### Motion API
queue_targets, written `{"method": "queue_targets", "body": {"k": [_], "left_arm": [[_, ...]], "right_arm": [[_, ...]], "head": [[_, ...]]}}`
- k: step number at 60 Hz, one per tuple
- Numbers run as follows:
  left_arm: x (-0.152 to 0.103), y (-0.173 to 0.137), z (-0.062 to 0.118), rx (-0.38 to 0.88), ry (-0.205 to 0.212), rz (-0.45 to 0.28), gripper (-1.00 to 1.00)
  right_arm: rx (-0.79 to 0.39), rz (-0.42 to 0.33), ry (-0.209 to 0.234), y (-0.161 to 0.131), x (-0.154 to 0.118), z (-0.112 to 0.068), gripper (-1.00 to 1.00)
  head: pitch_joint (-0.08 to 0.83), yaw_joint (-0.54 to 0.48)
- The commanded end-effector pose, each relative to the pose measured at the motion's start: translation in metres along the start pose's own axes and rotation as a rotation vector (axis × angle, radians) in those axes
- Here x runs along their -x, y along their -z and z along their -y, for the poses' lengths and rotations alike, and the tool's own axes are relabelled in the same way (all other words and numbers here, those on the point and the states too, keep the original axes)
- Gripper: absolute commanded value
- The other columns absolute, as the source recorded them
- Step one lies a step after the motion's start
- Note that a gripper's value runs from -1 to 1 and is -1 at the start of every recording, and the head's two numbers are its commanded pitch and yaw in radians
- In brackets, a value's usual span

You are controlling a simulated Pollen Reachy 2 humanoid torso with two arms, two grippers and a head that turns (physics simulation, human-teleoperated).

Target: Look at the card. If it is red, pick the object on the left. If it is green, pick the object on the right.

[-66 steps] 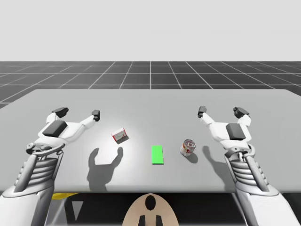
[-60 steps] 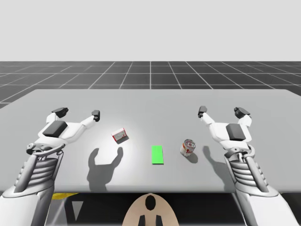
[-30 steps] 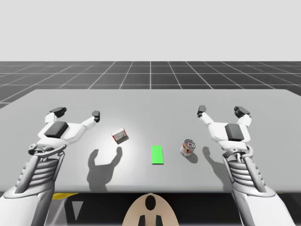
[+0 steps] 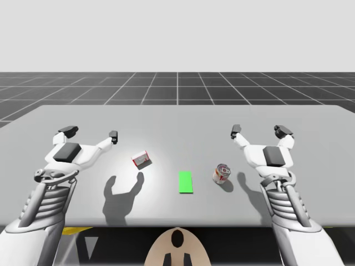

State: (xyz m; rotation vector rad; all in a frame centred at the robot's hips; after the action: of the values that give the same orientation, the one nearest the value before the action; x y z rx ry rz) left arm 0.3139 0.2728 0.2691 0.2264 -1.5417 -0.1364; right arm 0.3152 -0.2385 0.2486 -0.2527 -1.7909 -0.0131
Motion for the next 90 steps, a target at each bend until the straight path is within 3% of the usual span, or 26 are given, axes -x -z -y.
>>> {"method": "queue_targets", "body": {"k": [1, 21, 43, 58, 65, 67, 68, 90], "left_arm": [[-0.001, 0.000, 0.000, -0.001, -0.002, 0.001, -1.00], [-0.002, -0.002, 0.000, 0.001, -0.006, 0.001, -1.00], [-0.003, -0.003, 0.001, 0.018, -0.021, 0.000, -1.00], [-0.003, -0.004, 0.002, 0.022, -0.033, -0.007, -1.00], [-0.004, -0.006, 0.001, 0.042, -0.070, -0.017, -1.00], [-0.004, -0.006, 0.001, 0.040, -0.070, -0.017, -1.00], [-0.004, -0.006, 0.001, 0.041, -0.072, -0.018, -1.00], [-0.004, -0.007, 0.003, 0.042, -0.083, -0.032, -1.00]], "right_arm": [[-0.006, 0.000, -0.002, -0.001, 0.000, -0.001, -1.00], [-0.011, -0.005, -0.001, -0.002, -0.002, -0.001, -1.00], [-0.018, -0.006, 0.008, -0.003, -0.004, 0.000, -1.00], [-0.031, -0.006, 0.025, -0.007, -0.009, -0.002, -1.00], [-0.090, -0.041, 0.067, -0.023, -0.021, -0.002, -1.00], [-0.096, -0.044, 0.060, -0.026, -0.023, -0.002, -1.00], [-0.117, -0.052, 0.079, -0.032, -0.027, -0.001, -1.00], [-0.250, -0.150, 0.071, -0.111, -0.025, -0.012, -1.00]], "head": [[0.766, -0.07], [0.785, -0.07], [0.746, -0.28], [0.746, -0.30], [0.742, -0.30], [0.742, -0.30], [0.742, -0.30], [0.749, -0.29]]}}
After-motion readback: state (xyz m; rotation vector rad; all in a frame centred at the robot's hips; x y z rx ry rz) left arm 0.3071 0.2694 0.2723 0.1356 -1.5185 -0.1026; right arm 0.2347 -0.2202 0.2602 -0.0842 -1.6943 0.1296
